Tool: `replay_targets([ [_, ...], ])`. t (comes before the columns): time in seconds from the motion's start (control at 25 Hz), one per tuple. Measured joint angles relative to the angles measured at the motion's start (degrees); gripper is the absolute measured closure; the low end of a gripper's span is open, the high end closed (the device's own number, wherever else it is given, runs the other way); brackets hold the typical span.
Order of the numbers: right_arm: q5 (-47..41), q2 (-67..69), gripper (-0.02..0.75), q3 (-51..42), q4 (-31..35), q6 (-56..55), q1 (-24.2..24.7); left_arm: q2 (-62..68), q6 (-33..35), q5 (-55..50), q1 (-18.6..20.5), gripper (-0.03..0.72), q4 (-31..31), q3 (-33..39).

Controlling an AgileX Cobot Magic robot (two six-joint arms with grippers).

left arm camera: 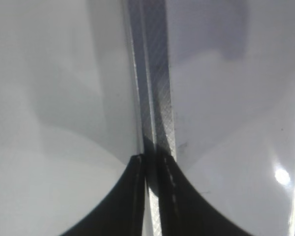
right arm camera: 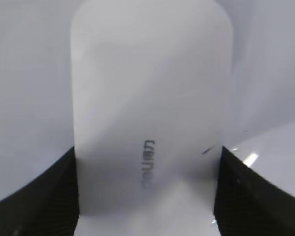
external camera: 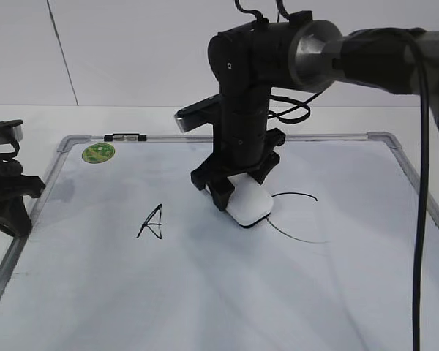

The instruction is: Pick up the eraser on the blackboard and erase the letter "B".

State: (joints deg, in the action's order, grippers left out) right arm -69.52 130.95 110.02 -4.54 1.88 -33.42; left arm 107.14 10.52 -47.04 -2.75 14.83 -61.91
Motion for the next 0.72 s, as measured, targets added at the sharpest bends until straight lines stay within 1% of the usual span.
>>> replay_targets([
  [0.08, -0.2, 0.2, 0.179, 0.8, -0.8, -0.2, 0.4, 0.0, 0.0, 0.0, 0.0, 0.655, 0.0, 0.0],
  [0.24, -0.4, 0.6, 0.179, 1.3, -0.5, -0.2, 0.4, 0.0, 0.0, 0.0, 0.0, 0.655, 0.0, 0.0],
  [0.36, -0.5, 0.6, 0.179, 1.3, -0.3, -0.1, -0.4, 0.0, 0.0, 0.0, 0.0, 0.655, 0.0, 0.0],
  [0.72, -0.5, 0.6, 0.179, 1.3, 2.3, -0.1, -5.5, 0.0, 0.0, 0.0, 0.0, 0.655, -0.1, 0.0],
])
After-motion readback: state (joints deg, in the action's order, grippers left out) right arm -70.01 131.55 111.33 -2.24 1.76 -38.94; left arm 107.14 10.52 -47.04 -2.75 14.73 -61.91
